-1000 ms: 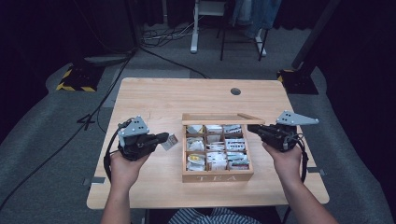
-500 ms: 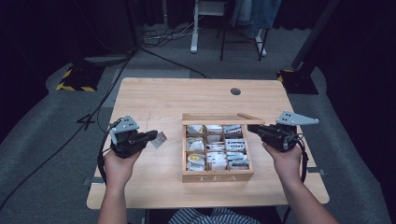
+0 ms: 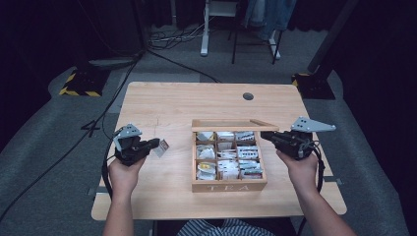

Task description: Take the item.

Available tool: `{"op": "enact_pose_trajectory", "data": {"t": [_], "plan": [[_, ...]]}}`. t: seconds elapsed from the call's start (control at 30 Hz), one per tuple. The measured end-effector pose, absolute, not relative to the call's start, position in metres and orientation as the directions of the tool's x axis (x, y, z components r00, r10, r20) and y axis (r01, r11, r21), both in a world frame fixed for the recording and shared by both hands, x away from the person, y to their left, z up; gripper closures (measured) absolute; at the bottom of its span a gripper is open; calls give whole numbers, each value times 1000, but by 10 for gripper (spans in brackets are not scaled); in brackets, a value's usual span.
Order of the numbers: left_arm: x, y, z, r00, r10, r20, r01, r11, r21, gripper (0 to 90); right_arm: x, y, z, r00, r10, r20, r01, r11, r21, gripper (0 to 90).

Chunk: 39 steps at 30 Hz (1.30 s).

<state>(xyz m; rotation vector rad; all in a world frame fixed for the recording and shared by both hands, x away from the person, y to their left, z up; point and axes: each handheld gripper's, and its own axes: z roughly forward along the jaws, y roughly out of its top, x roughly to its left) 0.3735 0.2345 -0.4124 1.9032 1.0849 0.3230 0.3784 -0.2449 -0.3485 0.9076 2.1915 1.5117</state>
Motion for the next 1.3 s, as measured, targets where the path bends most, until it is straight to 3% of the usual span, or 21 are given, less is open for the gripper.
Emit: {"op": "enact_pose_trajectory", "data": {"t": [1.13,1.23,1.3], "plan": [[392,247,-455,477,845,-242,654,-157,740,885,378,-245,-349,-743,664,85,315,235,920,900],[394,250,-454,431,868,-248,672,-126,730,649,378,-245,-349,-743,663,84,315,236,920,900],[394,251,-454,420,875,-242,673,-121,730,546,378,-245,-349,-743,664,84,315,236,920,900]]}}
